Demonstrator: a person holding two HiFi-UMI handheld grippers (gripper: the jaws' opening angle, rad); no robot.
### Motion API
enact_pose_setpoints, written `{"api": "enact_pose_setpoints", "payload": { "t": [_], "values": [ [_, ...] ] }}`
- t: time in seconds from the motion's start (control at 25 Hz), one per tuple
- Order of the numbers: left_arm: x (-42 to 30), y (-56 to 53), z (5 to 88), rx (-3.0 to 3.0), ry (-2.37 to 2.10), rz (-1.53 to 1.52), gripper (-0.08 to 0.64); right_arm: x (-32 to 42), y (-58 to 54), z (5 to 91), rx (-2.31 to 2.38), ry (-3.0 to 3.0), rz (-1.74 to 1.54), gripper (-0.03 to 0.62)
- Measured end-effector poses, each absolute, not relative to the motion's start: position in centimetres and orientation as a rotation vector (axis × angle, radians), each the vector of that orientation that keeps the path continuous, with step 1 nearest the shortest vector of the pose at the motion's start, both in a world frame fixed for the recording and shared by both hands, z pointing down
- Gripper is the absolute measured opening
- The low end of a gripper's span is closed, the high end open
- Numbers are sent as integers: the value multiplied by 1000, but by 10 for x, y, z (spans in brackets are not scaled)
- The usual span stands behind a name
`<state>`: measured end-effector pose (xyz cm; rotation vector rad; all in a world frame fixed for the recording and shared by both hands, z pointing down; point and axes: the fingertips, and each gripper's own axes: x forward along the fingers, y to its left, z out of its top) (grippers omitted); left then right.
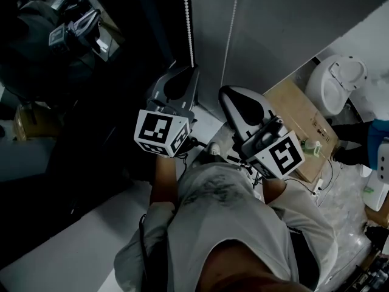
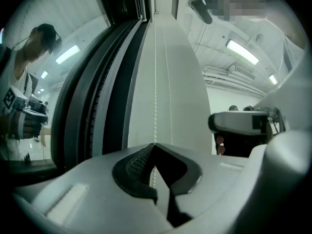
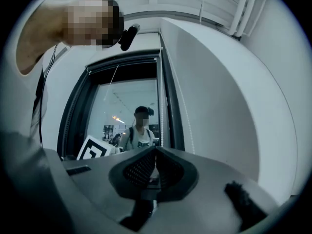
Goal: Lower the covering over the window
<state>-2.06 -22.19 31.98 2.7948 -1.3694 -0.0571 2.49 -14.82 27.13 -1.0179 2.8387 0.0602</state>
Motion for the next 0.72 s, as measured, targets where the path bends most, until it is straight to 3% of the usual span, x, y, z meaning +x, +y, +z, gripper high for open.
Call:
{"api": "enact_pose_setpoints", "payload": {
  "t": [0.28,0.36,0.72],
  "values": [
    [-17,-190,329,2824,-1304,-8,8,10,-152,230,-884,2816,94,18],
    [-16,-185,328,2834,-1303,7,8,7,-155,214,-852,2801,107,80],
    [-7,-170,326,2861,-1289,39,8,-4,-169,167,-734,2767,114,103]
  ]
}}
